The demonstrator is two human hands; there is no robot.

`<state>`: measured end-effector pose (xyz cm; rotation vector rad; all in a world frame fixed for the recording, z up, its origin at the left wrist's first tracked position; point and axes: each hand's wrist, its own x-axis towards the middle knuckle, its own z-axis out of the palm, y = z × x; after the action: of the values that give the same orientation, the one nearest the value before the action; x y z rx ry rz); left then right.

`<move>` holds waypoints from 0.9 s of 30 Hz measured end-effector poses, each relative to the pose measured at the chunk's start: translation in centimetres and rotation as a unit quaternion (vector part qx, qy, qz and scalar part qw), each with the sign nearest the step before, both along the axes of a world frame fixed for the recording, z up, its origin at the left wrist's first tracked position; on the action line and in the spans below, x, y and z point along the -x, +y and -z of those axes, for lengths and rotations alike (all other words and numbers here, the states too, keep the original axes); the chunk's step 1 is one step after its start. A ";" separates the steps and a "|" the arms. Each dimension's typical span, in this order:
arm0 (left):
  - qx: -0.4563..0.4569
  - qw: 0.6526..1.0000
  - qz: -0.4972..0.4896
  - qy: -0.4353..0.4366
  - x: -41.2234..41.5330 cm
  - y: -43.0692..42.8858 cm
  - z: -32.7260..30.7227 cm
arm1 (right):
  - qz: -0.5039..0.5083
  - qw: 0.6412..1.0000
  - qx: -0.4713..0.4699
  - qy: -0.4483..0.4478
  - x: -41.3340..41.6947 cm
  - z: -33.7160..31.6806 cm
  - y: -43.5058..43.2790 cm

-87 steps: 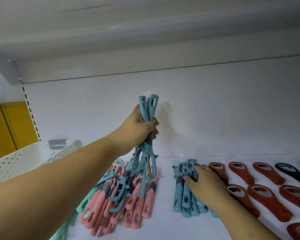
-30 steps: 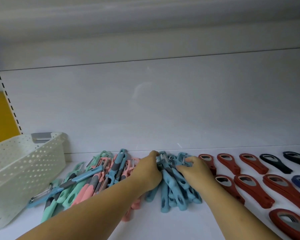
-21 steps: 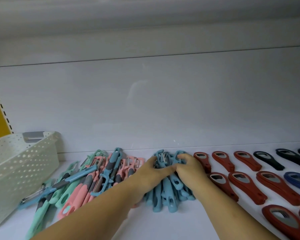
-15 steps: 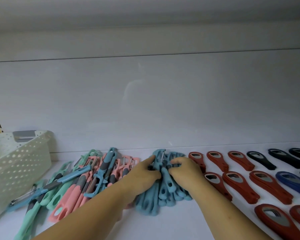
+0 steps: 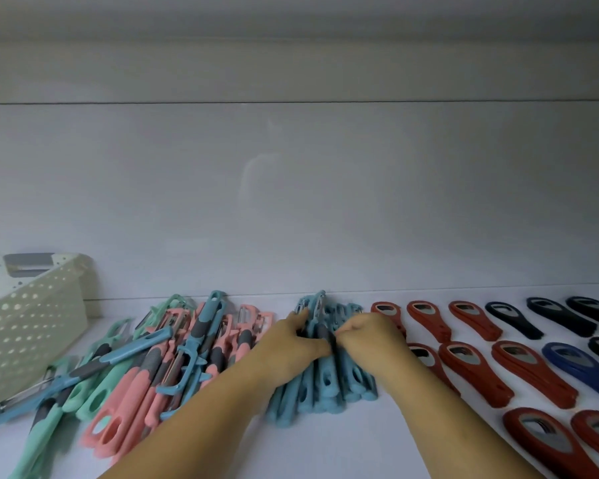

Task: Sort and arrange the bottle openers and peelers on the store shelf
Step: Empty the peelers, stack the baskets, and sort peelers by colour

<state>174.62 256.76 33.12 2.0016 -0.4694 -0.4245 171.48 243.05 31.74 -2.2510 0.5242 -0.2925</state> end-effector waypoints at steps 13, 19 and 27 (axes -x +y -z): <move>0.305 0.941 -0.009 0.146 -0.9 -0.1 2.7 | 0.001 0.999 0.002 -0.046 -0.3 0.6 0.4; 0.158 0.987 0.001 0.043 -0.7 -1.0 3.1 | -0.002 0.999 0.025 -0.036 -0.4 0.9 0.4; 0.053 0.988 -0.035 -0.140 0.8 0.0 2.2 | -0.007 0.999 0.030 -0.015 -0.4 1.0 0.7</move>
<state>173.77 256.75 30.94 1.9754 -0.5804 -0.0717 171.87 243.77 30.73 -2.3036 0.4888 -0.3377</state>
